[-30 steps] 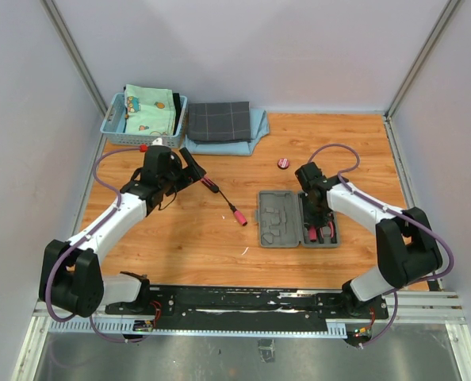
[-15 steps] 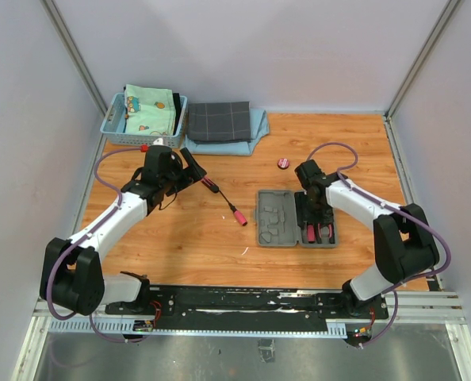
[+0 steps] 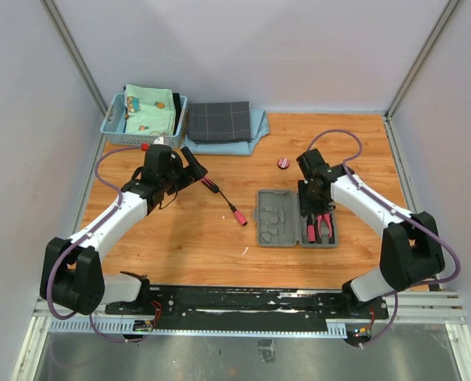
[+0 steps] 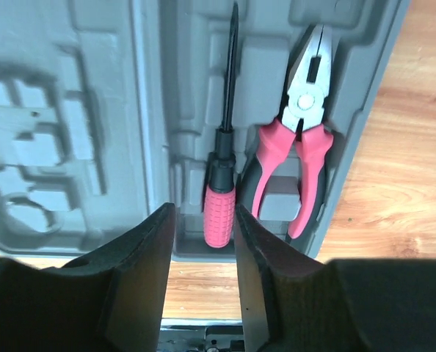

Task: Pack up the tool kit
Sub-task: Place the screwdriver in the toolbox, then pick up the screwdriver from the center of the board.

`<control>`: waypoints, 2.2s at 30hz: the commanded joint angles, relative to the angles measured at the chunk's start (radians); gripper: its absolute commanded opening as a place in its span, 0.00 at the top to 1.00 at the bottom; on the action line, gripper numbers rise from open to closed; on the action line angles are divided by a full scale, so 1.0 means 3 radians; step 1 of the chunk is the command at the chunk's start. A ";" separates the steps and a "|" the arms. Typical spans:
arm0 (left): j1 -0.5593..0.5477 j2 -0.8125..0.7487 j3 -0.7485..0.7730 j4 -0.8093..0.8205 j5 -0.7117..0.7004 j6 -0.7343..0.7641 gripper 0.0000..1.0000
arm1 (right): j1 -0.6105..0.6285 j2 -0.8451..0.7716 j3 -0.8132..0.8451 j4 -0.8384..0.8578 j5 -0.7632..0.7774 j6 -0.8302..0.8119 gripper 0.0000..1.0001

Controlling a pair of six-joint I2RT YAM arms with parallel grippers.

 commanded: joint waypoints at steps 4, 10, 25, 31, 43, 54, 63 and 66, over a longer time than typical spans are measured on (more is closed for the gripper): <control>0.0026 0.0007 0.0106 0.0099 0.0053 0.0044 0.03 | -0.0002 -0.0118 0.0576 -0.0028 -0.0308 -0.0129 0.60; 0.0026 -0.0030 0.0109 0.0073 -0.0003 0.0072 0.03 | 0.0333 0.0471 0.1283 -0.0058 -0.0650 -0.0587 0.58; 0.0032 -0.0243 0.0002 0.0029 -0.0131 0.0138 0.02 | 0.1186 0.1431 0.1867 -0.0124 -0.0827 -0.1032 0.57; 0.0031 -0.0295 0.0000 -0.0003 -0.0183 0.0152 0.01 | 0.1272 0.1853 0.2233 -0.0101 -0.0792 -0.1182 0.57; 0.0115 -0.0510 -0.0107 -0.0033 -0.0218 0.0184 0.01 | 0.1216 0.2367 0.2736 -0.0407 -0.0839 -0.1390 0.56; 0.0136 -0.0519 -0.0129 0.0010 -0.0178 0.0163 0.01 | 0.1202 0.2403 0.2569 -0.0396 -0.1274 -0.1256 0.55; 0.0141 -0.0566 -0.0129 -0.0014 -0.0203 0.0188 0.01 | 0.1141 0.2742 0.3025 -0.0391 -0.0937 -0.1309 0.53; 0.0143 -0.0592 -0.0124 -0.0029 -0.0213 0.0204 0.01 | 0.1098 0.2880 0.3198 -0.0500 -0.0856 -0.1356 0.61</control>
